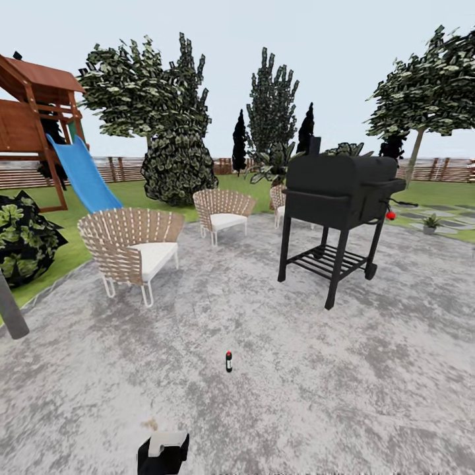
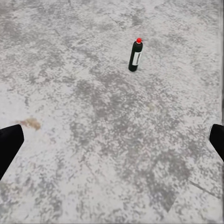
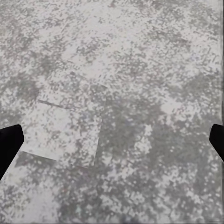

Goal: Pick up the pesticide atomizer in the garden and spray insectifuge to fully cover both potted plants in the garden.

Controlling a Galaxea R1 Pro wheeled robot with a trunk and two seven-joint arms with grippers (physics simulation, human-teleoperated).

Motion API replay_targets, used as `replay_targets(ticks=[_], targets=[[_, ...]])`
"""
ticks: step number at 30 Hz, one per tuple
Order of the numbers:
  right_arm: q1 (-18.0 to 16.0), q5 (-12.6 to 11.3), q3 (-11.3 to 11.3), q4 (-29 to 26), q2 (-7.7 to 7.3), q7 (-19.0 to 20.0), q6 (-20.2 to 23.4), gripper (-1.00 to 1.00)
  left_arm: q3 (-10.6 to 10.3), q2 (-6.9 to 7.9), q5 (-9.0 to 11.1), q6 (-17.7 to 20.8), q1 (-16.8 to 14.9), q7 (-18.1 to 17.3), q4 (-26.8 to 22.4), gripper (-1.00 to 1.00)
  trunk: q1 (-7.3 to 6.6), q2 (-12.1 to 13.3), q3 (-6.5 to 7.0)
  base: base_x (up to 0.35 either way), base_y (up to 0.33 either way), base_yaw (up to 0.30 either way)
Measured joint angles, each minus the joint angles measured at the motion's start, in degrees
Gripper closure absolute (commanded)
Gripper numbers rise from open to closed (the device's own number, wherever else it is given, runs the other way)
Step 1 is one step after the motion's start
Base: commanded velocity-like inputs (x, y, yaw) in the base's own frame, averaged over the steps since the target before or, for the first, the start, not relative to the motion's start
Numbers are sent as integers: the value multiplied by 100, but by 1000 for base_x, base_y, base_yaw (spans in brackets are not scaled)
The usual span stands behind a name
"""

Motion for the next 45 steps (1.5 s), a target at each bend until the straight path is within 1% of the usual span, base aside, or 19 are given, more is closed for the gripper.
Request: replay_targets(ticks=[10,12,14,16,17,18,19,21,22,24,25,26,29,32,34,36,45], targets=[[0,6,0,-1,0,5,0,-100,21,13,-15,12,0,13,-33,-100,220,-401,-219,0,0,-237],[0,10,5,17,4,12,-3,-100,28,22,-29,33,-1,21,-165,-100,264,-481,-259,0,0,-68],[0,32,8,23,6,8,-6,-100,32,32,-36,117,0,26,-399,-100,308,-562,-296,0,0,-32],[0,59,14,7,0,-4,12,-100,38,44,-42,494,0,27,-818,-100,351,-642,-333,0,0,-12],[0,63,15,-4,-4,-6,22,-100,39,46,-42,617,0,27,-918,-100,374,-682,-351,0,0,-7],[0,70,16,-46,-12,-10,41,-100,40,47,-43,855,-1,26,-1124,-100,395,-722,-369,0,0,-4],[-1,70,17,-205,-19,-6,80,-100,40,46,-41,1146,-3,25,-1453,-100,417,-762,-386,0,0,-3],[-1,69,18,-424,-29,0,185,-100,41,46,-39,1326,-7,24,-1793,-100,461,-842,-422,0,0,-2],[0,64,19,-551,-71,5,323,-100,42,45,-38,1396,-8,24,-1994,-100,483,-882,-440,0,0,0],[-2,48,19,-775,-262,16,729,-100,42,45,-40,1498,-9,29,-2318,-100,527,-962,-476,0,0,0],[-2,42,23,-909,-368,20,1005,-100,41,48,-42,1566,-10,29,-2469,-100,549,-1002,-494,0,0,0],[-2,41,24,-971,-416,21,1137,-100,44,55,-43,1603,-10,27,-2529,-100,571,-1042,-512,0,0,0],[-2,64,26,-1106,-485,23,1311,-100,48,89,-43,1650,-10,24,-2604,-100,637,-1163,-566,0,0,0],[-1,79,22,-1230,-508,19,1354,-100,49,103,-44,1662,-10,24,-2614,-100,703,-1283,-620,0,0,0],[-2,83,19,-1305,-574,14,1373,-100,49,110,-44,1665,-10,24,-2614,-100,747,-1363,-656,0,0,0],[-1,85,15,-1342,-609,6,1385,-100,49,114,-44,1666,-10,24,-2610,-100,791,-1444,-692,0,0,0],[-1,77,6,-1386,-667,0,1394,-100,35,107,-37,1667,-10,24,-2607,-100,989,-1804,-875,0,0,0]])
